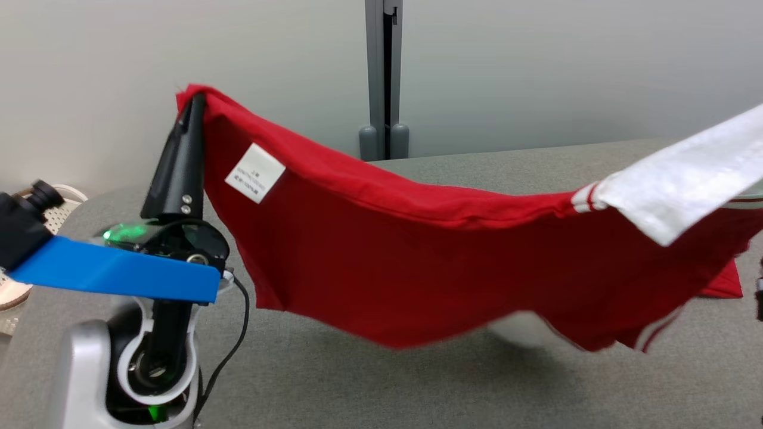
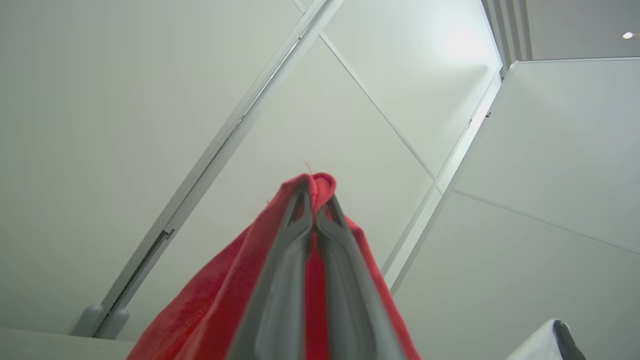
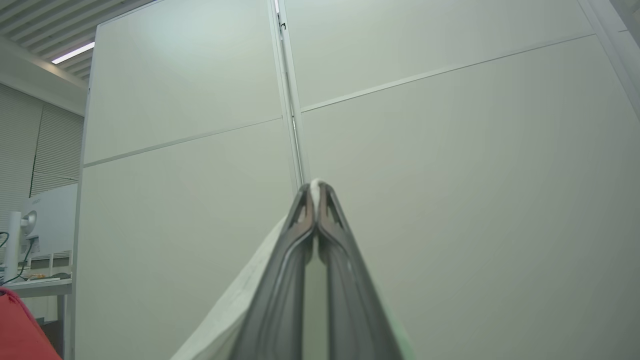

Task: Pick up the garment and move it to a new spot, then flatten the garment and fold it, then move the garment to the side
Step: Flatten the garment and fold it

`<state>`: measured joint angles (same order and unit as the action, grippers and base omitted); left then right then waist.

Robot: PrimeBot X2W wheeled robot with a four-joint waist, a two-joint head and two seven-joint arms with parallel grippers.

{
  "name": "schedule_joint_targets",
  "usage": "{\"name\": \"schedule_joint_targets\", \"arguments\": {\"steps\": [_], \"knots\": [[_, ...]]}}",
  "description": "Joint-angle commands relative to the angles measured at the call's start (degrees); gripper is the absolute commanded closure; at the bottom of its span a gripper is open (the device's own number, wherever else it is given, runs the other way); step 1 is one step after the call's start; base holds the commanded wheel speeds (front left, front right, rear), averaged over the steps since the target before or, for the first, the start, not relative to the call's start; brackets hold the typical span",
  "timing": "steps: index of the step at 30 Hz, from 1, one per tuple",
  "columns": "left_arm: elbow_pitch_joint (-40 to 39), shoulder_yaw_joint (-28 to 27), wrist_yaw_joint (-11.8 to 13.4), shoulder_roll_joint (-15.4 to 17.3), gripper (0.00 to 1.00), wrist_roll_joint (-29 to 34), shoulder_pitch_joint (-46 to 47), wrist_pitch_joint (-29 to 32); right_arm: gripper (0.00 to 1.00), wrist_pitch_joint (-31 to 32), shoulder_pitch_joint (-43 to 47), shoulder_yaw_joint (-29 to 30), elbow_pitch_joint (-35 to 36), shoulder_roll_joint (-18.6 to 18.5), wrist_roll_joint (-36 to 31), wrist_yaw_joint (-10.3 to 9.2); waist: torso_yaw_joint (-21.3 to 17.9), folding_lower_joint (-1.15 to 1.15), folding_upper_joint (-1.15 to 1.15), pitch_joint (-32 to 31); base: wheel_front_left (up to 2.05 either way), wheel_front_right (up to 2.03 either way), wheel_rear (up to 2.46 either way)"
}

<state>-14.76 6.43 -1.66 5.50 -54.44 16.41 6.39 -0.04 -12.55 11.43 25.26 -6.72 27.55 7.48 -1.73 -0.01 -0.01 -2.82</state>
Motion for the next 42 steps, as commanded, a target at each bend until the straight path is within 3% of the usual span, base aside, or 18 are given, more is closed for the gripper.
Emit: {"name": "schedule_joint_targets", "arguments": {"steps": [1, 8, 15, 20, 24, 28, 32, 35, 38, 42], "knots": [[-3.18, 0.11, 1.03, 0.63, 1.0, -0.54, 1.6, 1.62, 1.0, 1.29, -1.02, 0.71, 2.39, -0.39, 0.64, 0.03, -0.45, 0.01, 0.01, -0.23, 0.0, 0.0, 0.0], [-13.45, 0.52, 6.91, 4.16, 1.0, -1.12, 5.27, 10.83, 1.0, 9.41, -4.35, 4.39, 9.73, -0.81, 2.22, 0.03, -1.64, 0.01, 0.01, 1.17, 0.0, 0.0, 0.0], [-6.8, 0.8, 8.3, 7.12, 1.0, 1.81, 12.24, 13.96, 1.0, 13.16, -11.71, 2.46, 2.79, -0.33, 4.0, 0.03, -2.06, 0.01, 0.01, 8.29, 0.0, 0.0, 0.0], [4.22, 0.77, 7.97, 8.3, 1.0, 5.28, 26.75, 13.71, 1.0, 11.93, -27.01, -2.02, -9.04, -1.49, 0.84, 0.03, -2.27, 0.01, 0.01, 16.78, 0.0, 0.0, 0.0], [16.94, 1.1, 7.81, 9.14, 1.0, 10.03, 41.87, 10.84, 1.0, 7.68, -43.77, -5.61, -23.29, -0.3, -3.86, 0.03, -3.22, 0.01, 0.01, 23.4, 0.0, 0.0, 0.0], [29.67, 1.15, 7.38, 9.92, 1.0, 15.08, 55.71, 4.95, 1.0, 1.47, -59.69, -7.56, -38.63, 1.58, -9.45, 0.03, -4.8, 0.01, 0.01, 27.98, 0.0, 0.0, 0.0], [40.05, 2.06, 5.26, 9.98, 1.0, 18.87, 65.81, -3.29, 1.0, -6.14, -71.85, -5.52, -52.22, 3.07, -14.86, 0.03, -5.81, 0.01, 0.01, 30.91, 0.0, 0.0, 0.0], [46.4, 1.97, 3.56, 9.33, 1.0, 20.16, 69.47, -9.74, 1.0, -10.82, -76.73, -4.64, -59.5, 3.76, -17.3, 0.03, -6.09, 0.01, 0.01, 34.18, 0.0, 0.0, 0.0], [52.59, 2.86, 1.55, 9.09, 1.0, 20.91, 69.85, -14.04, 1.0, -13.13, -76.86, -8.19, -64.91, 4.0, -13.6, 0.03, -6.14, 0.01, 0.01, 37.35, 0.0, 0.0, 0.0], [58.6, 3.63, -1.03, 8.87, 1.0, 20.67, 68.75, -15.36, 1.0, -14.51, -74.89, -12.47, -68.54, 3.67, -9.95, 0.03, -6.69, 0.01, 0.01, 39.86, 0.0, 0.0, 0.0]]}}
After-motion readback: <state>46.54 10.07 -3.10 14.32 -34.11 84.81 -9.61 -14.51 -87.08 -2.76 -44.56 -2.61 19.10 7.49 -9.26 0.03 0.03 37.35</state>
